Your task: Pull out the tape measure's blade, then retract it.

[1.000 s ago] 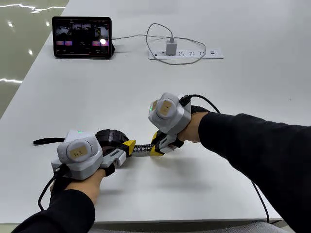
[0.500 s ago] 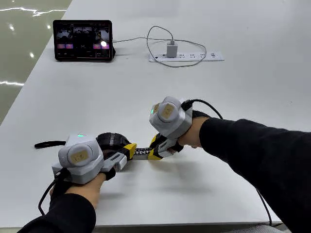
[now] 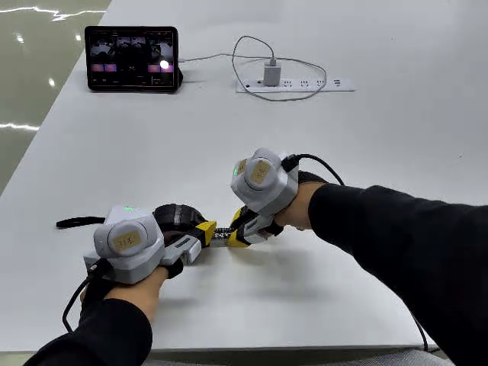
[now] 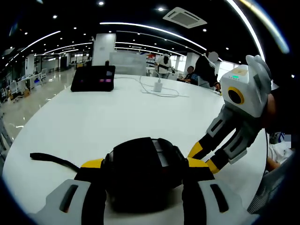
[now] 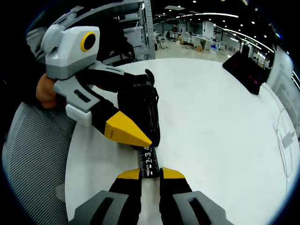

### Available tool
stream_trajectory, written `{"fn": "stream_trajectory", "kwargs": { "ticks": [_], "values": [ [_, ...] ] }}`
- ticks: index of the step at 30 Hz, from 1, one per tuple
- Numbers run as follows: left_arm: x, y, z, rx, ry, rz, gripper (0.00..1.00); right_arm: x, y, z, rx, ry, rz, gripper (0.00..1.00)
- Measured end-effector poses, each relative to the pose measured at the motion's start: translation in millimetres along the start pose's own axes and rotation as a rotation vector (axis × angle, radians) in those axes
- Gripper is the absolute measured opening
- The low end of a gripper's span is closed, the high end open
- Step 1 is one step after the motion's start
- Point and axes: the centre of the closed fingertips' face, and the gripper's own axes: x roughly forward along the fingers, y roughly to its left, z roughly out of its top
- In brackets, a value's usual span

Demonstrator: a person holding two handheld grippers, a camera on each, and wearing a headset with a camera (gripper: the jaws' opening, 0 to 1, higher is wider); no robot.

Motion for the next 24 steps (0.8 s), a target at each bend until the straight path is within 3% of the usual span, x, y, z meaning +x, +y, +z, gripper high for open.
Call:
{"fn": "stream_trajectory", "kwargs": {
  "ticks": [24],
  "values": [
    [-0.1,-0.9,0.1,-0.007,0.001,-0.001,0.61,7.4,0.5,9.4,0.003,-0.011,-0.002,0.10]
  ]
}}
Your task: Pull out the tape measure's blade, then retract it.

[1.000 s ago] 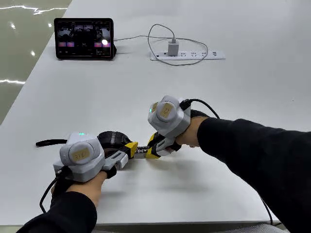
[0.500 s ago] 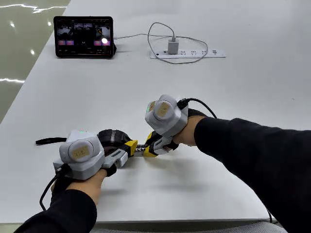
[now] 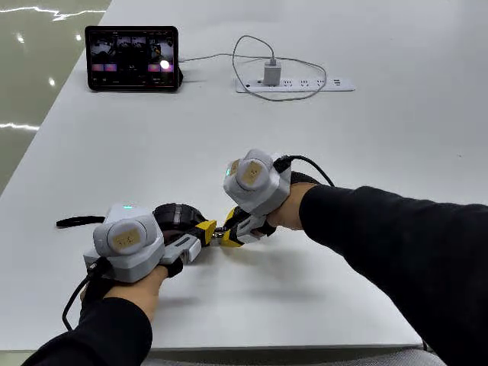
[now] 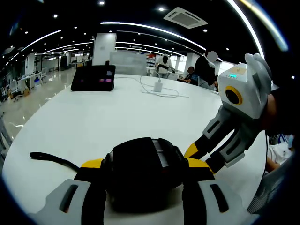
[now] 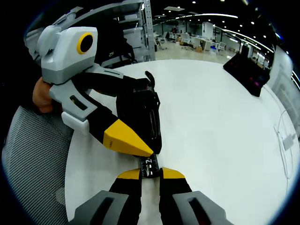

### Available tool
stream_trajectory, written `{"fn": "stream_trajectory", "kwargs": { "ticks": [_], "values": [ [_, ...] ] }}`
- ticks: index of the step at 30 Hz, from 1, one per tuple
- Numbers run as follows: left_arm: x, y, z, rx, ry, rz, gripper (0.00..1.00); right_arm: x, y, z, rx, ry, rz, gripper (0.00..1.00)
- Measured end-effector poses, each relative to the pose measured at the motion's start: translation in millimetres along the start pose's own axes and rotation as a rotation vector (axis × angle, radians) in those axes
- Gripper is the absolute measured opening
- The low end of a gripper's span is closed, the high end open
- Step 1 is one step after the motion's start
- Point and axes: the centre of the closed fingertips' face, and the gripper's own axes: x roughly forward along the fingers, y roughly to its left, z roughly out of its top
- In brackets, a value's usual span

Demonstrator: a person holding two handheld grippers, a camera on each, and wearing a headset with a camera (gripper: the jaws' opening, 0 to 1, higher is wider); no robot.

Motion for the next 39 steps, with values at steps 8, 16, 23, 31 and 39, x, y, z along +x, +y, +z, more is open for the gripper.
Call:
{"fn": "stream_trajectory", "kwargs": {
  "ticks": [8,16,23,31,39],
  "values": [
    [0.0,0.1,0.0,-0.002,0.000,-0.001,0.61,2.3,0.7,2.9,-0.004,-0.001,-0.001,0.10],
    [0.4,0.4,-0.2,-0.003,0.000,-0.001,0.61,4.7,1.8,5.2,-0.004,-0.006,0.003,0.10],
    [0.4,0.6,0.2,-0.005,-0.001,-0.002,0.61,8.1,2.5,8.8,-0.012,-0.016,0.002,0.10],
    [0.1,0.4,0.5,-0.006,-0.003,-0.002,0.62,9.6,3.1,11.0,-0.005,-0.025,0.003,0.10],
    [0.4,0.8,0.8,-0.006,-0.005,-0.002,0.62,9.6,5.0,12.1,0.012,-0.033,0.004,0.10]
  ]
}}
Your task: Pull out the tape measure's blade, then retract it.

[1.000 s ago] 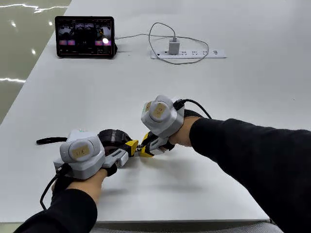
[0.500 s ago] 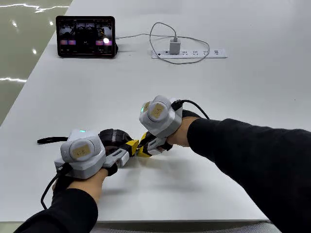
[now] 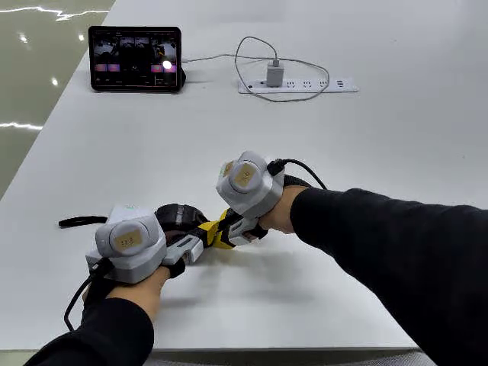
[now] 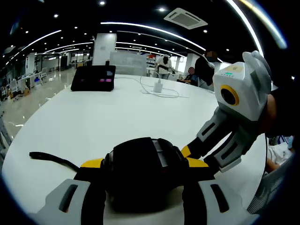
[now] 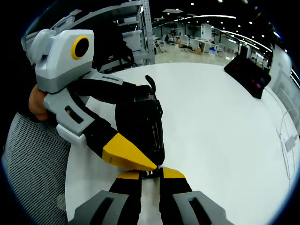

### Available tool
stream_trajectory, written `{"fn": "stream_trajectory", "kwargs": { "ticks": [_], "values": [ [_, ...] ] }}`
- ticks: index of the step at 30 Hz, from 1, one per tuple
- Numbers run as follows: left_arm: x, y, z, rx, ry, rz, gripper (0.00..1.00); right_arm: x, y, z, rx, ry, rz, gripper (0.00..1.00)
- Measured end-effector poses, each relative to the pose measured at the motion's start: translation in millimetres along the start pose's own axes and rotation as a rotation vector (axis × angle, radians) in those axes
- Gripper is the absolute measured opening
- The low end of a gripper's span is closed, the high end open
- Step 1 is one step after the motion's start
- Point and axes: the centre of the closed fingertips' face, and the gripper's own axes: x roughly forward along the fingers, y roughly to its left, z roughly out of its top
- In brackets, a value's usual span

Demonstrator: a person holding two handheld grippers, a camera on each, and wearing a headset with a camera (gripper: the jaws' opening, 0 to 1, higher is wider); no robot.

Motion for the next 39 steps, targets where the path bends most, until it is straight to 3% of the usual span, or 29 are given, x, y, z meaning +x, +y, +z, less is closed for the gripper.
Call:
{"fn": "stream_trajectory", "kwargs": {
  "ticks": [10,15,18,28,30,39],
  "values": [
    [0.2,0.2,0.3,0.006,-0.003,0.001,0.63,-0.3,0.9,-0.1,-0.008,-0.014,-0.004,0.11],
    [0.7,0.2,0.4,0.016,-0.007,0.004,0.64,1.0,1.3,-0.1,-0.108,-0.020,-0.037,0.12],
    [0.6,0.1,0.7,0.021,-0.007,0.007,0.64,0.2,0.6,0.4,-0.079,-0.026,-0.031,0.12],
    [0.0,-0.4,0.8,0.024,-0.004,0.007,0.64,-1.4,-0.4,-0.7,-0.121,-0.009,-0.070,0.15],
    [-1.1,-1.3,4.6,0.083,-0.016,0.016,0.64,-3.3,-1.8,-1.3,-0.133,-0.010,-0.085,0.16],
    [-3.8,-0.7,5.6,0.057,-0.016,0.004,0.63,-18.2,-2.4,-8.9,-0.056,-0.050,-0.092,0.19]
  ]
}}
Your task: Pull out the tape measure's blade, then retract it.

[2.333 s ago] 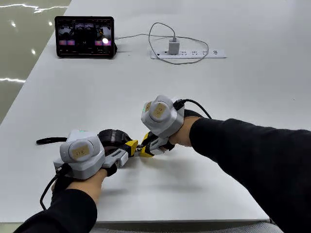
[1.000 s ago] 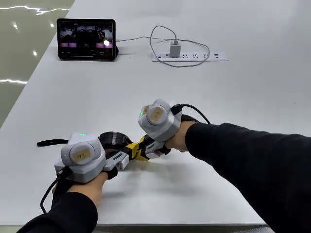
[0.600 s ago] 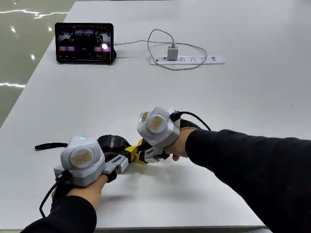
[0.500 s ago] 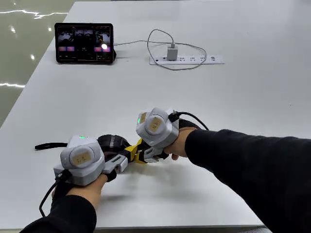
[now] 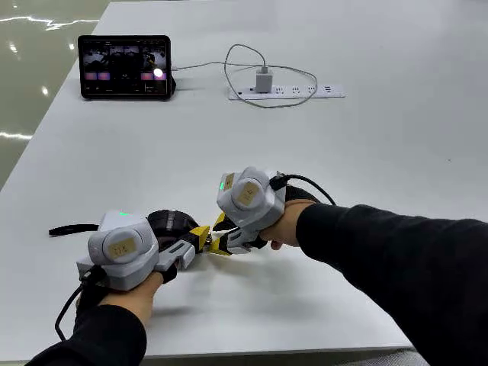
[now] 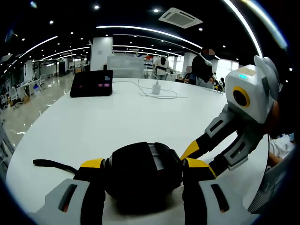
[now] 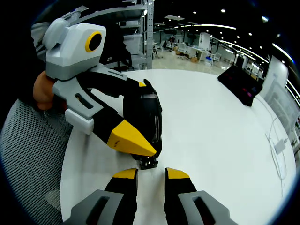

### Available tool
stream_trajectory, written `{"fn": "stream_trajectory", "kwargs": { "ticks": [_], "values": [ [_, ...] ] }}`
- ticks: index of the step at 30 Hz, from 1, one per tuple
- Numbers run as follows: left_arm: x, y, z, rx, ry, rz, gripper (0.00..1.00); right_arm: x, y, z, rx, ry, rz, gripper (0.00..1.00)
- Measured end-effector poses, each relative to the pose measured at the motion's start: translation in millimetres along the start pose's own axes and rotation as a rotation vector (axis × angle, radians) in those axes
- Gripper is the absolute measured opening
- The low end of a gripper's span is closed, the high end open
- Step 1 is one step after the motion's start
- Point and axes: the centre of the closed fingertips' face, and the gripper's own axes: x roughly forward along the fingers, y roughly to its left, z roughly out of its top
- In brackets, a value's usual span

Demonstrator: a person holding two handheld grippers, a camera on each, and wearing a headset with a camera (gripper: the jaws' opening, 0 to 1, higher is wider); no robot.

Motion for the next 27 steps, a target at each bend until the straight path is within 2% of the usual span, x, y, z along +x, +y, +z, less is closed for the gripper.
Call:
{"fn": "stream_trajectory", "kwargs": {
  "ticks": [5,9,11,13,17,21,24,26,27],
  "values": [
    [-5.0,-6.8,1.2,-0.007,0.008,-0.018,0.69,-9.7,0.6,-13.6,0.029,-0.003,-0.017,0.21],
    [-5.5,-12.1,0.8,-0.010,0.010,-0.044,0.77,-18.9,2.2,-20.2,0.073,-0.029,-0.029,0.22],
    [-4.4,-17.7,1.0,-0.019,0.005,-0.065,0.85,-24.6,3.0,-24.2,0.087,-0.034,-0.038,0.23],
    [-3.5,-23.2,-0.3,0.002,0.009,-0.074,0.93,-30.5,2.7,-26.3,0.114,-0.048,-0.049,0.25],
    [-3.9,-25.6,1.4,-0.023,0.002,-0.095,0.99,-42.1,1.5,-31.2,0.142,-0.073,-0.072,0.25],
    [-6.5,-24.3,5.6,-0.053,-0.015,-0.105,0.99,-51.9,2.7,-36.6,0.152,-0.081,-0.090,0.25],
    [-7.3,-26.9,4.0,-0.039,0.002,-0.120,0.99,-60.5,3.8,-41.1,0.158,-0.087,-0.100,0.26],
    [-8.7,-26.4,-2.8,-0.022,0.044,-0.129,0.99,-67.3,3.5,-44.6,0.176,-0.098,-0.109,0.27],
    [-10.4,-30.7,-4.5,-0.028,0.057,-0.161,0.99,-70.8,3.7,-47.6,0.183,-0.100,-0.112,0.28]
  ]
}}
